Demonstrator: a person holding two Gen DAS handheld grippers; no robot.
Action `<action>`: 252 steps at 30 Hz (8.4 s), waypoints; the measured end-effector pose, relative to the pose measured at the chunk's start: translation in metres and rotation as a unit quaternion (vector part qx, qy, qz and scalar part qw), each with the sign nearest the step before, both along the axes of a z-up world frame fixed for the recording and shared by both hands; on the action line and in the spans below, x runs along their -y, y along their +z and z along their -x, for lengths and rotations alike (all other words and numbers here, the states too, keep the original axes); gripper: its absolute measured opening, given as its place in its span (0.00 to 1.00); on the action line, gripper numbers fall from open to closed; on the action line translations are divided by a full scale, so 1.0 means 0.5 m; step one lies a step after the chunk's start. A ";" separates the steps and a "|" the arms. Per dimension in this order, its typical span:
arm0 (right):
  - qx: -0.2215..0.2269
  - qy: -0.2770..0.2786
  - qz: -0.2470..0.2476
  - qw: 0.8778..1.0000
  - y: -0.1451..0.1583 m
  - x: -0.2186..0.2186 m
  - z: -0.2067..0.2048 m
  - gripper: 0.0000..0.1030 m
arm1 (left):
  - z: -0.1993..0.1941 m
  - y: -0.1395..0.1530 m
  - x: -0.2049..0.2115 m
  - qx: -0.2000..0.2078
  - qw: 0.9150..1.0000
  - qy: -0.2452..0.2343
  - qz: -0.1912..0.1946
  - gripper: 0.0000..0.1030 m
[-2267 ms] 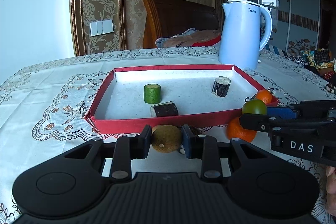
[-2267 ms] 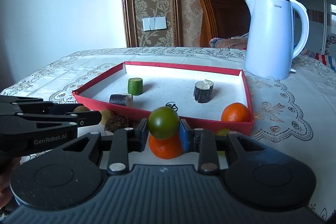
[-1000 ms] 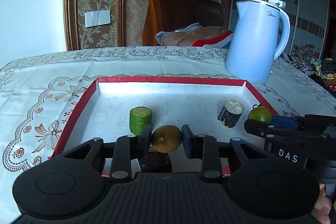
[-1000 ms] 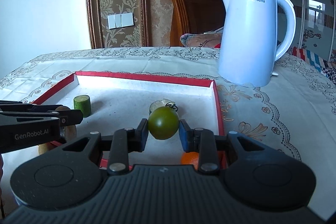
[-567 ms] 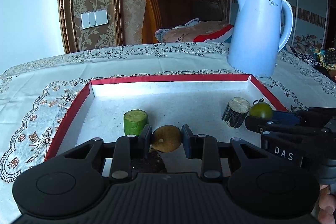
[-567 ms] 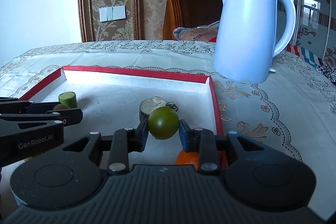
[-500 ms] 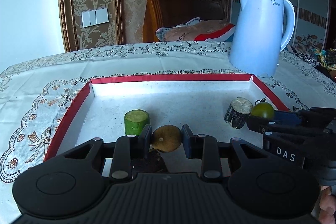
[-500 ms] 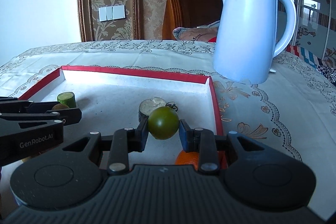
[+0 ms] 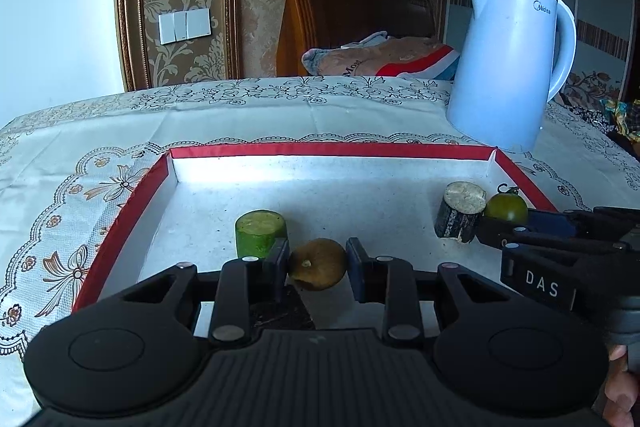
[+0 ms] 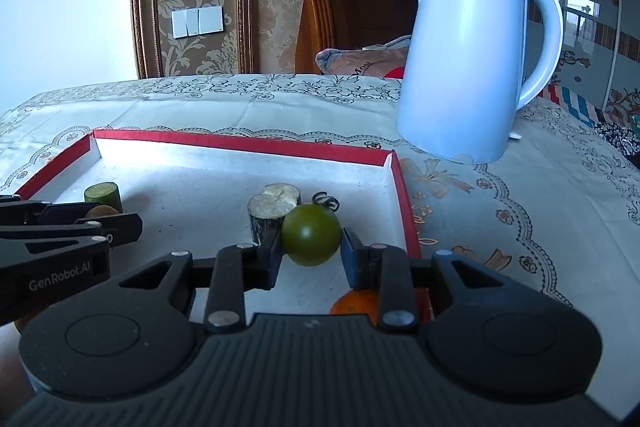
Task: Organize fruits
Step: 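Lower and open the right tool releasing the tomato while the left tool releases the brown fruit, then withdraw both open tools from the tray toward the remaining produce, then position the left tool over the dark round radish while the right tool hovers near the green tomato, then close the left tool on the dark radish while the right tool grips the green tomato, then carry the radish with the left tool into the tray while the right tool carries the tomato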
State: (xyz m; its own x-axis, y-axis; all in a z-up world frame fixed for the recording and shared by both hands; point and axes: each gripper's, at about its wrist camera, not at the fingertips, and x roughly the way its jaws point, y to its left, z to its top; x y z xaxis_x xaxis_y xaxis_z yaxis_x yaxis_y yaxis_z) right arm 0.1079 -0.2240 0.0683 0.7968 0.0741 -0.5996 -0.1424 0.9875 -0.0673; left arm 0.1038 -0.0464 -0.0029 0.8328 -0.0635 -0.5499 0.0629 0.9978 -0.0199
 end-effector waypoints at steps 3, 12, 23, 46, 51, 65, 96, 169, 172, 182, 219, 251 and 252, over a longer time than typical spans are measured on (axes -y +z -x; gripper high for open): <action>-0.003 -0.005 -0.001 1.000 -0.003 -0.002 -0.011 0.29 | -0.006 -0.001 0.000 0.001 1.000 0.000 -0.004 0.29; -0.010 -0.015 -0.002 1.000 -0.011 -0.002 -0.033 0.29 | -0.044 -0.006 0.014 0.003 1.000 0.009 -0.013 0.29; -0.009 -0.016 -0.003 1.000 -0.012 -0.002 -0.034 0.29 | -0.062 -0.017 -0.010 -0.020 0.999 0.031 0.006 0.29; 0.002 -0.017 -0.008 1.000 -0.006 0.003 -0.021 0.76 | -0.043 -0.018 -0.007 -0.017 1.000 0.022 -0.006 0.30; -0.002 -0.013 -0.019 1.000 -0.005 0.011 -0.004 0.80 | -0.017 -0.010 -0.011 -0.001 1.000 0.021 -0.011 0.30; 0.005 0.001 -0.023 1.000 0.001 0.017 0.031 0.89 | 0.038 0.004 -0.052 0.008 0.999 0.030 0.030 0.30; 0.048 -0.007 -0.026 0.998 0.024 0.043 0.105 1.00 | 0.197 0.015 -0.086 0.044 0.997 -0.014 0.063 0.30; -0.027 0.035 0.023 0.999 -0.002 0.077 0.178 0.53 | 0.187 -0.029 0.002 -0.019 0.994 -0.109 0.017 0.39; -0.028 0.041 0.020 0.999 -0.004 0.076 0.178 0.46 | 0.188 -0.029 0.001 -0.017 0.994 -0.111 0.018 0.39; -0.020 0.034 0.018 0.999 -0.003 0.079 0.182 0.40 | 0.188 -0.029 0.000 -0.012 0.993 -0.113 0.014 0.39; -0.022 0.036 0.015 0.999 -0.004 0.081 0.182 0.40 | 0.204 -0.022 -0.002 0.012 0.993 -0.113 0.012 0.39; 0.042 0.048 0.014 0.998 0.057 0.056 0.187 0.30 | 0.171 0.034 -0.029 0.048 0.994 -0.083 0.050 0.39; 0.046 0.049 0.015 0.998 0.062 0.053 0.185 0.30 | 0.166 0.036 -0.029 0.048 0.994 -0.081 0.052 0.39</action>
State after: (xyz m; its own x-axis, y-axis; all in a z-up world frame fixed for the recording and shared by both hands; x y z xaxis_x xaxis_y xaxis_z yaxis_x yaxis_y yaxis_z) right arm 0.0156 -0.2503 0.0992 0.8379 0.1383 -0.5280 -0.2307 0.9664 -0.1131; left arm 0.0207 -0.0319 0.0150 0.8552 -0.2543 -0.4516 0.2299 0.9671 -0.1092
